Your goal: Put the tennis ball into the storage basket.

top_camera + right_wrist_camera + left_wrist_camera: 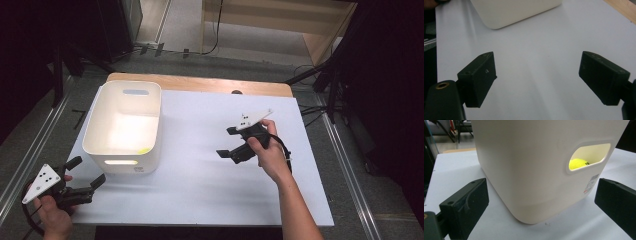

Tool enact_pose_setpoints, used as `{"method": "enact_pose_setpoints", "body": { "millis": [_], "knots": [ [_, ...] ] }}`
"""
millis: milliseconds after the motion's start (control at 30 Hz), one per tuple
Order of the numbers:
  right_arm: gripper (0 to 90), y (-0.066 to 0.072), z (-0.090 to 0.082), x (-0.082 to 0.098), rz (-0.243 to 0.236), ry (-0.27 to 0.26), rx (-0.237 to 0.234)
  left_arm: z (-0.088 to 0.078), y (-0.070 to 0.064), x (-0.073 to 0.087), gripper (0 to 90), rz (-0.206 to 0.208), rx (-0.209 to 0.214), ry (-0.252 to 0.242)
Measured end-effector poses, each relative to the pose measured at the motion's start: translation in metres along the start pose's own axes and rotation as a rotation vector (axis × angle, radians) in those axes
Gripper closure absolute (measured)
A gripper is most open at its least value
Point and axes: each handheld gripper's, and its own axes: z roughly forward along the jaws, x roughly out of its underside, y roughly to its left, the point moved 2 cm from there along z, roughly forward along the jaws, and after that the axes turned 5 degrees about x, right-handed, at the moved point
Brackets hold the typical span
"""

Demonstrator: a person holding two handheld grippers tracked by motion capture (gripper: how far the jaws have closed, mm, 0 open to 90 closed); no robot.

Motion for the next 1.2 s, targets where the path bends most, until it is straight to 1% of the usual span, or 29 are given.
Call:
{"method": "enact_pose_setpoints", "body": {
  "millis": [67,167,200,233,333,567,700,900,1133,1200],
  "knots": [
    [13.4,-0.002,-0.003,0.006,0.01,-0.013,-0.005,0.0,0.0,0.0,0.0,0.0,0.0,0.0],
    [13.4,-0.003,-0.007,0.015,0.029,-0.031,0.001,0.0,0.0,0.0,0.0,0.0,-0.002,0.001],
    [13.4,-0.004,-0.008,0.017,0.027,-0.042,0.002,0.0,0.0,0.0,0.0,0.0,-0.001,0.002],
    [13.4,-0.004,-0.01,0.02,0.037,-0.05,0.005,0.0,0.0,0.0,0.0,0.0,-0.002,0.002],
    [13.3,-0.006,-0.015,0.028,0.048,-0.084,0.005,0.0,-0.001,0.0,0.0,-0.002,-0.003,0.003],
    [13.4,-0.009,-0.028,0.047,0.073,-0.139,0.032,0.0,-0.001,0.0,0.0,0.001,-0.005,0.004],
    [13.4,-0.011,-0.035,0.059,0.099,-0.176,0.058,0.001,-0.001,0.0,0.0,0.001,-0.006,0.007],
    [13.3,-0.014,-0.045,0.078,0.133,-0.21,0.105,0.001,-0.001,0.0,0.0,0.006,-0.008,0.012],
    [13.4,-0.017,-0.057,0.105,0.189,-0.262,0.147,0.001,-0.001,0.0,0.0,0.009,-0.009,0.013],
    [13.4,-0.017,-0.06,0.112,0.207,-0.266,0.16,0.0,-0.001,0.0,0.0,0.01,-0.009,0.015]
  ]
}}
